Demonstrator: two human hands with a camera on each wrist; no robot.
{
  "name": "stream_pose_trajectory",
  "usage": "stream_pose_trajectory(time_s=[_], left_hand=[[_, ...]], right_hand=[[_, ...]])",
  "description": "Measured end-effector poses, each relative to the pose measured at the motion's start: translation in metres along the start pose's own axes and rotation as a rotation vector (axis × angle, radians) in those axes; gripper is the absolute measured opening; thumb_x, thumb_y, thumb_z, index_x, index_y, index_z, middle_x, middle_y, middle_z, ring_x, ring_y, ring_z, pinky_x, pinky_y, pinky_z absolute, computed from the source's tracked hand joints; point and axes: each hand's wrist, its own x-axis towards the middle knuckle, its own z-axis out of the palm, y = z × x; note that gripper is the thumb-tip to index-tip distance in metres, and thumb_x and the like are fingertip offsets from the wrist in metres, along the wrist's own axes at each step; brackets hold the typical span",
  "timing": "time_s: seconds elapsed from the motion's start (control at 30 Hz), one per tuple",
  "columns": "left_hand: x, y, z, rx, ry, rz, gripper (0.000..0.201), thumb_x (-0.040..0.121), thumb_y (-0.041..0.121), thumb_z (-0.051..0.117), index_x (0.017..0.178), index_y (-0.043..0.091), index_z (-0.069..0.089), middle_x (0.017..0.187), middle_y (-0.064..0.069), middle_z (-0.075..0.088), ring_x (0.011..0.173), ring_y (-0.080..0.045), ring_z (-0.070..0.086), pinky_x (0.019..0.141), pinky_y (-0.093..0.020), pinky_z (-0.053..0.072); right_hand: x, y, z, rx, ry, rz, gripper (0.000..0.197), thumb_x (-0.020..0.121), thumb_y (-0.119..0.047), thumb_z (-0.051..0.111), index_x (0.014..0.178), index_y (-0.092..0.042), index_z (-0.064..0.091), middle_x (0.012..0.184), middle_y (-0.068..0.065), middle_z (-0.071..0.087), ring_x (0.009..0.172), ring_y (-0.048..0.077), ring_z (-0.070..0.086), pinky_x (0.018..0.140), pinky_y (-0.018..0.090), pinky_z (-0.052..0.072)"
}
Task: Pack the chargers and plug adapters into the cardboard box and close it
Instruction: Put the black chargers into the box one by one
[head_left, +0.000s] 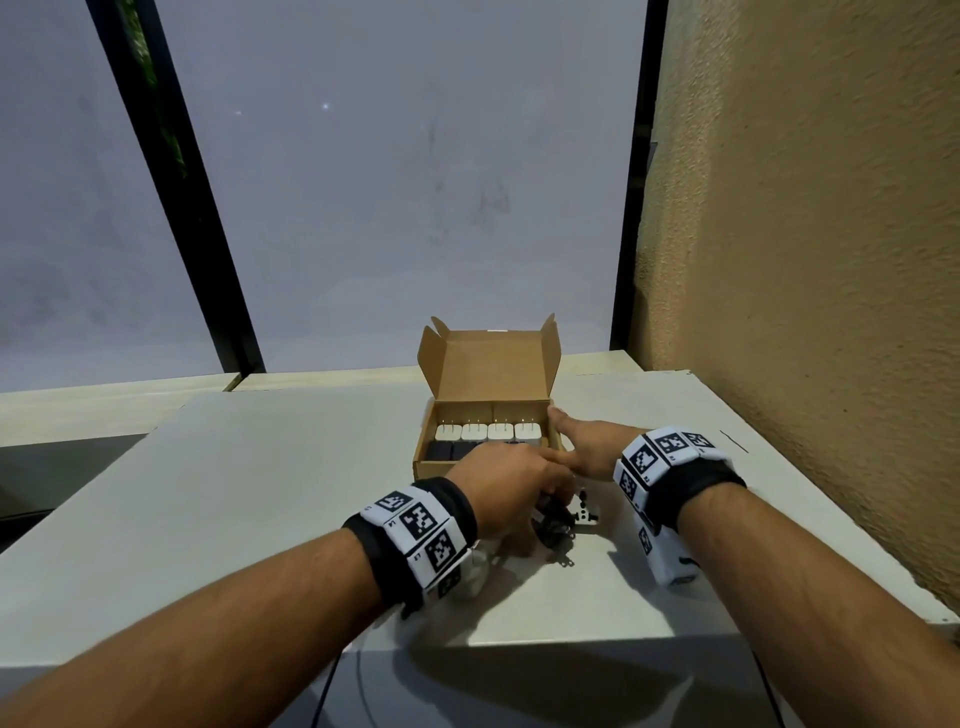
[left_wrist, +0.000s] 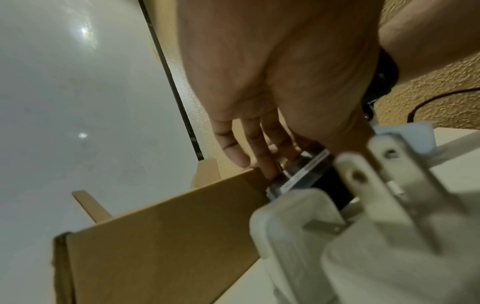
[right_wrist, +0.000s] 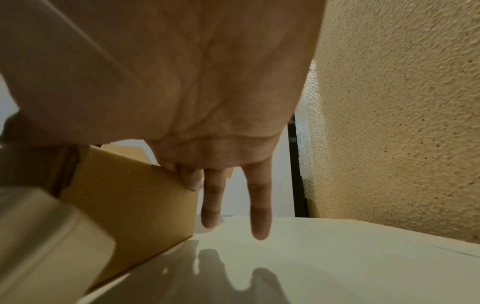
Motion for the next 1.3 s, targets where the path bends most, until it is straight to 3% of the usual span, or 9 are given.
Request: stream_pose_trajectory(time_s=[0.1,0.27,0.37,0.43,0.5,0.6,0.73,1.1,1.3], left_hand=[[-0.004,-0.007,-0.004,-0.144,0.095,-0.019,0.063,0.063,0.032,0.086,0.120,0.025,0.060,0.114,0.004,0.066,0.099,-0.015,0.062,0.082,-0.030,0.053],[-0.015,-0.021,-0.023,-0.476,0.277,-0.073,0.038,0.063,0.023,0.088,0.093,0.023,0.064,0.089,0.010,0.068,0.079,-0.008,0.063,0.070,-0.018,0.053],[-0.013,-0.031,-0.033,-0.670,0.401,-0.206,0.037,0.069,0.020,0.085,0.099,0.020,0.063,0.089,0.011,0.068,0.078,-0.001,0.065,0.068,-0.009,0.051],[-0.009,-0.040,-0.037,-0.766,0.452,-0.294,0.035,0.074,0.024,0.081,0.104,0.018,0.064,0.091,0.009,0.069,0.079,0.000,0.067,0.069,-0.013,0.054],[-0.003,-0.050,-0.035,-0.839,0.478,-0.369,0.036,0.077,0.029,0.078,0.106,0.013,0.065,0.095,0.002,0.071,0.083,-0.009,0.070,0.072,-0.025,0.059],[0.006,-0.059,-0.025,-0.925,0.457,-0.476,0.034,0.080,0.030,0.075,0.105,0.009,0.067,0.096,-0.008,0.072,0.082,-0.018,0.071,0.074,-0.035,0.061],[0.019,-0.065,-0.011,-0.933,0.452,-0.553,0.035,0.082,0.033,0.073,0.106,0.008,0.066,0.096,-0.010,0.072,0.079,-0.017,0.069,0.072,-0.030,0.060],[0.053,-0.058,0.000,-0.737,0.253,-0.426,0.041,0.083,0.025,0.072,0.119,0.009,0.062,0.107,-0.005,0.069,0.100,-0.018,0.065,0.090,-0.030,0.053],[0.058,-0.056,0.008,-0.644,0.171,-0.437,0.038,0.086,0.023,0.070,0.120,0.011,0.058,0.110,-0.004,0.068,0.095,-0.016,0.063,0.082,-0.025,0.051]], right_hand=[[0.000,0.002,0.001,0.024,-0.001,0.005,0.079,0.094,-0.050,0.044,0.153,-0.024,0.000,0.153,0.015,0.034,0.137,0.031,0.038,0.112,0.039,0.029],[0.005,0.003,0.004,0.049,0.019,-0.015,0.081,0.090,-0.058,0.043,0.153,-0.025,0.005,0.150,0.017,0.038,0.134,0.032,0.042,0.111,0.042,0.033],[0.007,0.004,0.007,0.066,0.016,0.002,0.075,0.089,-0.061,0.041,0.151,-0.032,0.008,0.149,0.017,0.039,0.131,0.033,0.044,0.107,0.042,0.037],[0.005,0.003,0.006,0.059,0.027,0.004,0.077,0.089,-0.063,0.041,0.151,-0.031,0.010,0.150,0.016,0.037,0.132,0.033,0.043,0.106,0.041,0.037],[0.002,0.000,0.005,0.047,0.037,-0.011,0.083,0.086,-0.067,0.042,0.152,-0.027,0.010,0.149,0.015,0.039,0.131,0.033,0.044,0.106,0.042,0.037],[0.001,0.000,0.004,0.052,0.036,-0.017,0.084,0.087,-0.065,0.043,0.153,-0.026,0.009,0.150,0.014,0.038,0.132,0.032,0.043,0.107,0.041,0.036],[-0.001,0.001,0.003,0.089,0.014,-0.032,0.090,0.085,-0.068,0.045,0.153,-0.023,0.007,0.152,0.014,0.036,0.135,0.032,0.040,0.107,0.039,0.033],[0.004,0.005,0.004,0.133,0.032,-0.123,0.084,0.082,-0.070,0.048,0.147,-0.027,0.018,0.137,0.012,0.053,0.118,0.031,0.055,0.099,0.041,0.044],[0.009,0.007,0.007,0.130,0.028,-0.125,0.092,0.080,-0.072,0.048,0.150,-0.021,0.016,0.143,0.013,0.048,0.124,0.031,0.051,0.104,0.041,0.041]])
